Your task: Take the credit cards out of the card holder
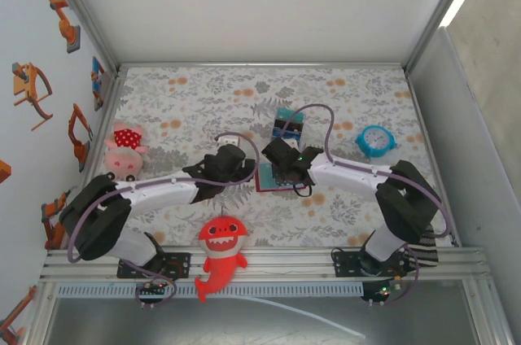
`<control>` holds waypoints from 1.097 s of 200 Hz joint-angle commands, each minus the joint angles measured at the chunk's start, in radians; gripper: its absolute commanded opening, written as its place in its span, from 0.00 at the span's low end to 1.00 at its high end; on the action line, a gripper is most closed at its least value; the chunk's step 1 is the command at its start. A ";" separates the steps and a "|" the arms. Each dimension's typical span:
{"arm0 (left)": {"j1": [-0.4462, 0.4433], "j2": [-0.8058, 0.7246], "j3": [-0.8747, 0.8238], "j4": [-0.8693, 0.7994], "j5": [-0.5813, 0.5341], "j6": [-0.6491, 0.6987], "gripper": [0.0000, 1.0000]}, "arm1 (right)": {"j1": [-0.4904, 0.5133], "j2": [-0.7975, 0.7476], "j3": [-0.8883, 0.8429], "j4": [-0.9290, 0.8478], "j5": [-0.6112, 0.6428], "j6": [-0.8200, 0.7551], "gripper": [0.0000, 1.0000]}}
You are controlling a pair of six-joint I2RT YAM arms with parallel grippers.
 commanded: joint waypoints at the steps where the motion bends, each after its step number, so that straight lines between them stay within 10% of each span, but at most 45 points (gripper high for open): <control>1: -0.034 0.044 0.057 -0.035 -0.061 0.048 0.97 | -0.017 -0.047 -0.028 -0.021 0.027 0.032 0.31; 219: -0.035 0.219 0.128 -0.083 -0.001 -0.058 0.97 | -0.223 -0.162 -0.244 0.308 -0.345 0.067 0.16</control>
